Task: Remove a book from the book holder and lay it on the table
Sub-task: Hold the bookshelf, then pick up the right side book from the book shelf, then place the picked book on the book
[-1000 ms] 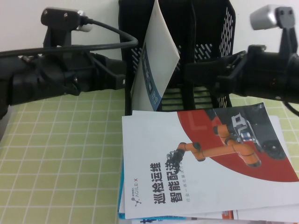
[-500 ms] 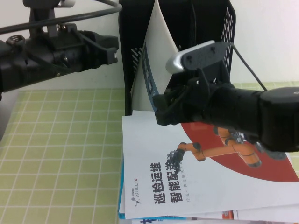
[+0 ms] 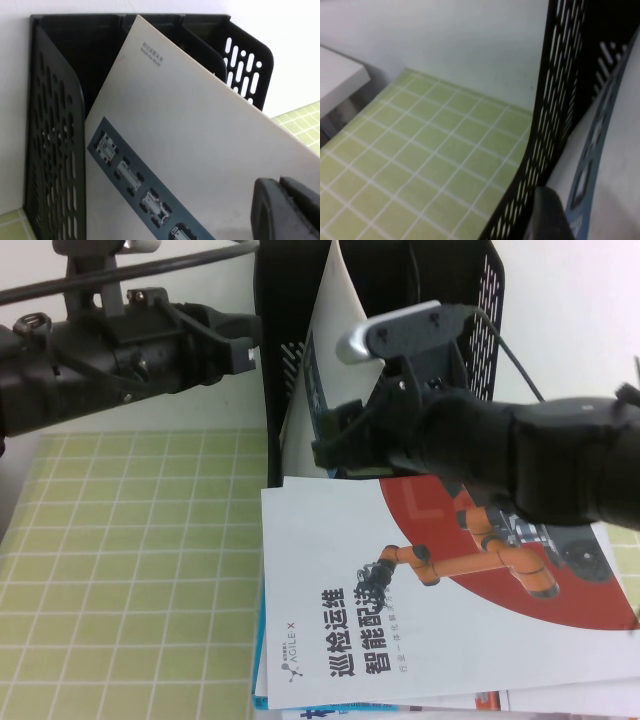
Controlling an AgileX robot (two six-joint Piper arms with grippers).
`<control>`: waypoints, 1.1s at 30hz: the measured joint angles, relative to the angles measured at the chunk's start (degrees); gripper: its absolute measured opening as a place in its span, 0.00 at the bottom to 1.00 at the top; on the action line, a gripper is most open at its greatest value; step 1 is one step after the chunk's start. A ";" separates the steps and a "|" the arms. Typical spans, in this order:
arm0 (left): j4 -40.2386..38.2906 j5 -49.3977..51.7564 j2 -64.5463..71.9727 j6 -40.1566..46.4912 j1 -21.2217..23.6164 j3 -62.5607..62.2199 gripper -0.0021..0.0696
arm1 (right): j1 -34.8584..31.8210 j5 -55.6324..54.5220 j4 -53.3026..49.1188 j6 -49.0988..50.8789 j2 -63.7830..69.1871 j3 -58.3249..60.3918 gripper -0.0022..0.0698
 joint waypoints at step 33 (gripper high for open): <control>2.65 3.02 0.52 -0.46 0.00 -0.22 0.03 | -16.29 34.29 -19.10 6.35 -16.84 -9.27 0.24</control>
